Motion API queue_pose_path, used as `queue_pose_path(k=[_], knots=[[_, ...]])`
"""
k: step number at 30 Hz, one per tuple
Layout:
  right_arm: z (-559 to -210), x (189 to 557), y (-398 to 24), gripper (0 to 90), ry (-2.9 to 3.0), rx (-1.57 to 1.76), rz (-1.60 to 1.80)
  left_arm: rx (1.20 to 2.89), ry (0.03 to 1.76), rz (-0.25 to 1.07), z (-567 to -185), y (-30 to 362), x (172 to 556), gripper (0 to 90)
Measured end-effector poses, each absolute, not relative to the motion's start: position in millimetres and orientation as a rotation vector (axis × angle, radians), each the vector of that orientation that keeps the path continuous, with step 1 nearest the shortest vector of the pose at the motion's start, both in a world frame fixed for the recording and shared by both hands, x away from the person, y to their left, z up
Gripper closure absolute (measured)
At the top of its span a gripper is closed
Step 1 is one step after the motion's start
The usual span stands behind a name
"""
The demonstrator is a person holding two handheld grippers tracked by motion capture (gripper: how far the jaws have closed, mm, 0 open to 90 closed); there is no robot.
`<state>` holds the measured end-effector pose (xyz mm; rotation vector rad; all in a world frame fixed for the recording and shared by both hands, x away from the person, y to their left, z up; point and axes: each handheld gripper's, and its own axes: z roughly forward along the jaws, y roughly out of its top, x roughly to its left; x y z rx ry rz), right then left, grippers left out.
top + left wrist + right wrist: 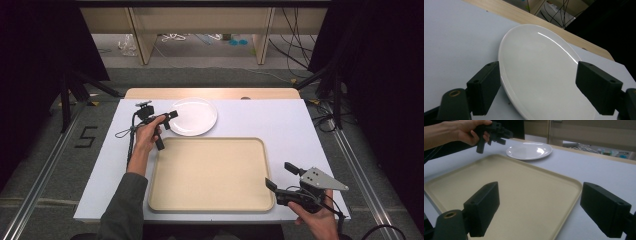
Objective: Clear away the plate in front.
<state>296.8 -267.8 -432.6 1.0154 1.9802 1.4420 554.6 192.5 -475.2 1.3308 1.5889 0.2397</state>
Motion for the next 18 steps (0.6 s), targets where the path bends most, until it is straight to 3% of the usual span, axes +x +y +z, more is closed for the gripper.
queue_pose_path(k=[18], knots=[[-433, 297, -265, 17.0, 2.002, 1.009, 1.46, 1.264, 1.688, 0.116, -490, 199, 564, 28.2]])
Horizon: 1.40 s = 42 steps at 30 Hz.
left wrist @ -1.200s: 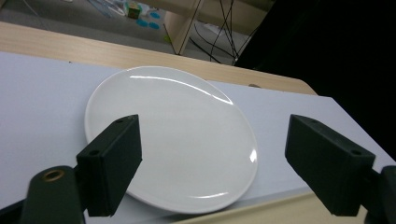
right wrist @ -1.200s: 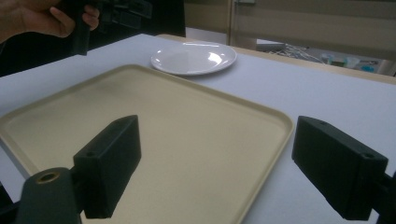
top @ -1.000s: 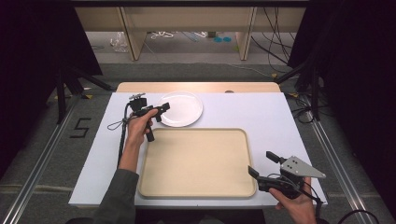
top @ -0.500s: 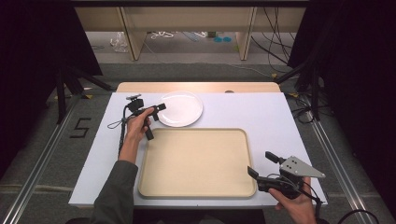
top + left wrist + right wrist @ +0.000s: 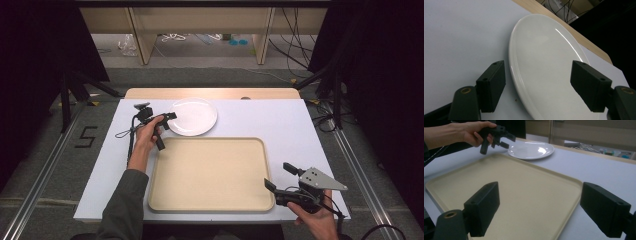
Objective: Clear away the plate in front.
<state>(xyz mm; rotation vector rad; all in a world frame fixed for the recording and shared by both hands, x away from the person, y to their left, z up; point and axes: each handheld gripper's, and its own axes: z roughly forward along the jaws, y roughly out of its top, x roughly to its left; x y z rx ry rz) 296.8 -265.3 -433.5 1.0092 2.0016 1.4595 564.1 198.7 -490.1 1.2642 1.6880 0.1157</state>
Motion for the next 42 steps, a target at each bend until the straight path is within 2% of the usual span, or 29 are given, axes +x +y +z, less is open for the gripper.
queue_pose_path(k=[3, 10, 23, 31, 36, 42], knots=[[-433, 296, -265, 17.3, 2.005, 1.01, 1.453, 1.251, 1.709, 0.08, -492, 198, 565, 31.5], [-433, 296, -265, 18.3, 2.007, 1.006, 1.451, 1.205, 1.739, 0.015, -494, 199, 566, 33.0], [-432, 295, -266, 19.0, 2.011, 0.995, 1.436, 1.188, 1.766, -0.036, -499, 195, 567, 37.4], [-433, 296, -264, 19.1, 1.998, 0.987, 1.47, 1.096, 1.79, -0.064, -502, 194, 567, 39.2], [-431, 295, -265, 19.1, 2.018, 0.981, 1.44, 1.1, 1.813, -0.069, -502, 196, 566, 44.1], [-431, 295, -265, 19.3, 2.016, 0.981, 1.446, 1.02, 1.83, -0.091, -505, 196, 565, 49.4]])
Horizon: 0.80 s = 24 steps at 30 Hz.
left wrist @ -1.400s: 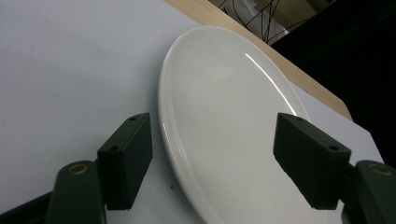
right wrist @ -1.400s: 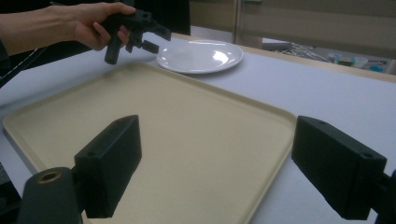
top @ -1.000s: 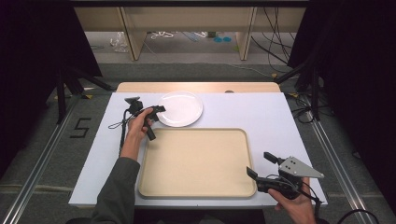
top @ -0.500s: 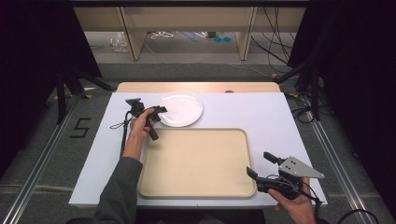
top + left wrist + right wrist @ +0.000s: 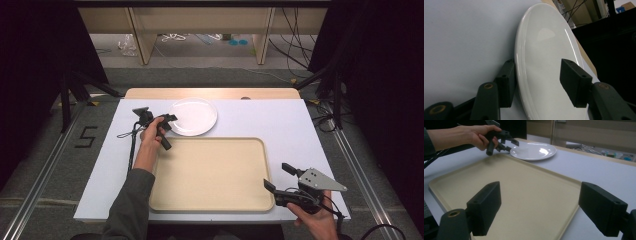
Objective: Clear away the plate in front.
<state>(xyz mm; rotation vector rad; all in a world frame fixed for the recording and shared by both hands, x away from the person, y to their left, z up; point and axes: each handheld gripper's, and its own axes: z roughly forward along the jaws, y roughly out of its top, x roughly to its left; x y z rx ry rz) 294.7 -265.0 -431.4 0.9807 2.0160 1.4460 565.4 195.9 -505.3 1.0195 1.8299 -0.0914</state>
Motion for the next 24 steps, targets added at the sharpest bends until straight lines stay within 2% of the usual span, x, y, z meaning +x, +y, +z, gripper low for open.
queue_pose_path(k=[2, 12, 13, 18, 24], knots=[[-431, 295, -265, 19.4, 2.017, 0.979, 1.447, 1.032, 1.837, -0.089, -507, 198, 564, 54.7], [-431, 295, -265, 19.7, 2.017, 0.977, 1.447, 0.949, 1.86, -0.099, -511, 198, 563, 63.8], [-431, 295, -264, 19.9, 2.005, 0.988, 1.458, 0.913, 1.859, -0.107, -513, 198, 563, 67.8], [-431, 295, -264, 20.2, 2.005, 0.979, 1.458, 0.887, 1.862, -0.112, -519, 200, 560, 76.1], [-431, 295, -264, 20.2, 2.006, 0.978, 1.455, 0.865, 1.894, -0.112, -520, 199, 559, 81.5]])
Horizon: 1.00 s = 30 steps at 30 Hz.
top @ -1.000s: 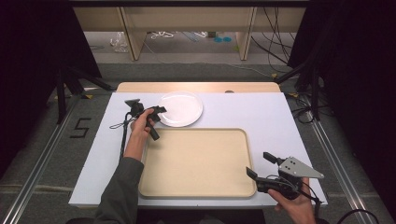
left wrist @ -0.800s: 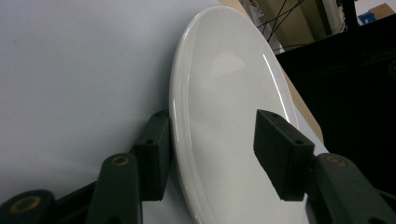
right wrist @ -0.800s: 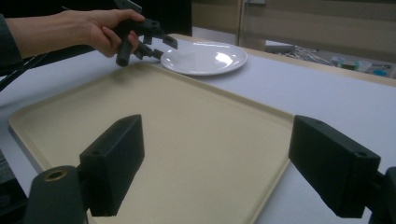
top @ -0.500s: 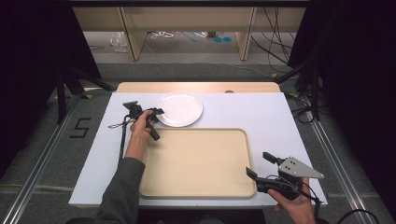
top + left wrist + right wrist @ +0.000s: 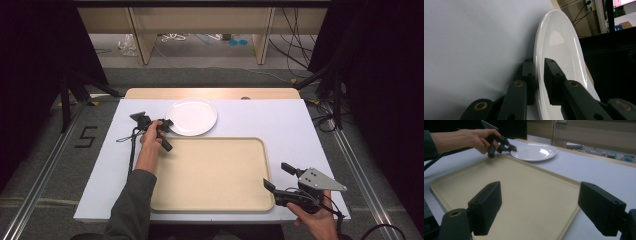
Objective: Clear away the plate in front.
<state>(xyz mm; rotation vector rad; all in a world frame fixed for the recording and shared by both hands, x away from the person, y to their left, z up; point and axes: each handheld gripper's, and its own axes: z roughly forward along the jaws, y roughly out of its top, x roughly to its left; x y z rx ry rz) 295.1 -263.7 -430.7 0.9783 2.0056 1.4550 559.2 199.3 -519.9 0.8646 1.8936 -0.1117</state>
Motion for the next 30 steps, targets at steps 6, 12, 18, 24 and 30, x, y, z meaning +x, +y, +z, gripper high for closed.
queue_pose_path(k=[6, 12, 18, 24, 30], knots=[[-431, 295, -264, 20.3, 2.002, 0.976, 1.459, 0.773, 1.877, -0.178, -525, 201, 555, 84.3], [-431, 295, -264, 20.5, 2.002, 0.981, 1.463, 0.725, 1.858, -0.221, -528, 201, 551, 85.8], [-430, 295, -265, 20.6, 2.001, 0.979, 1.464, 0.685, 1.846, -0.245, -522, 197, 549, 85.5], [-430, 295, -265, 20.7, 1.997, 0.971, 1.479, 0.664, 1.821, -0.255, -521, 196, 546, 84.3], [-430, 295, -263, 20.7, 1.993, 0.967, 1.504, 0.633, 1.797, -0.275, -520, 195, 543, 82.7]])
